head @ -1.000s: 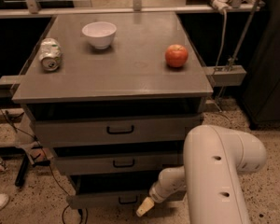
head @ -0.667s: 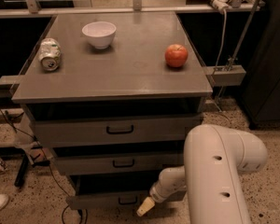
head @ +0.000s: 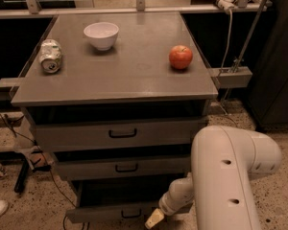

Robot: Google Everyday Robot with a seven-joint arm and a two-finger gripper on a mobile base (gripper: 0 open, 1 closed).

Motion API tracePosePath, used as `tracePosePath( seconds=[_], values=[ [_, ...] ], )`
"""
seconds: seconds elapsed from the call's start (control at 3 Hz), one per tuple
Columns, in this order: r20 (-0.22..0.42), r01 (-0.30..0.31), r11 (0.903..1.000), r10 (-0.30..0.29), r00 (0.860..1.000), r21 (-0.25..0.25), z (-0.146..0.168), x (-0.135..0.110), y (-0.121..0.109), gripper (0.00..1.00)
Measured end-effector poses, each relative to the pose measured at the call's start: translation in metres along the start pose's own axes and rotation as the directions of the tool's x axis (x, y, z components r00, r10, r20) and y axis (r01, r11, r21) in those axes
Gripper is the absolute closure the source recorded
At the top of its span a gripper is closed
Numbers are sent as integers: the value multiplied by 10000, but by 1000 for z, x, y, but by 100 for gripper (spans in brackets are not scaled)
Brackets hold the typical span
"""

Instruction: Open bottom drawer

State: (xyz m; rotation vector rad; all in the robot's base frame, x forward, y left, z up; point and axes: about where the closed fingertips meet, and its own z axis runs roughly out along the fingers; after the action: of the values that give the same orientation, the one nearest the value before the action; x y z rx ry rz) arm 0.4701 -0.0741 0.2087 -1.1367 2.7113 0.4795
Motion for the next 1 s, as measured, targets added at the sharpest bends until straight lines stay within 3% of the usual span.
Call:
tracePosePath(
  seconds=[0.33, 0.67, 1.0],
  values=[
    [-34, -447, 9988, 448, 9990, 179, -9, 27, 6, 0],
    [-103, -548, 9985, 548, 9984, 52, -11, 57, 28, 0],
    [175, -258, 9982, 249, 9995, 549, -24, 31, 17, 0]
  ],
)
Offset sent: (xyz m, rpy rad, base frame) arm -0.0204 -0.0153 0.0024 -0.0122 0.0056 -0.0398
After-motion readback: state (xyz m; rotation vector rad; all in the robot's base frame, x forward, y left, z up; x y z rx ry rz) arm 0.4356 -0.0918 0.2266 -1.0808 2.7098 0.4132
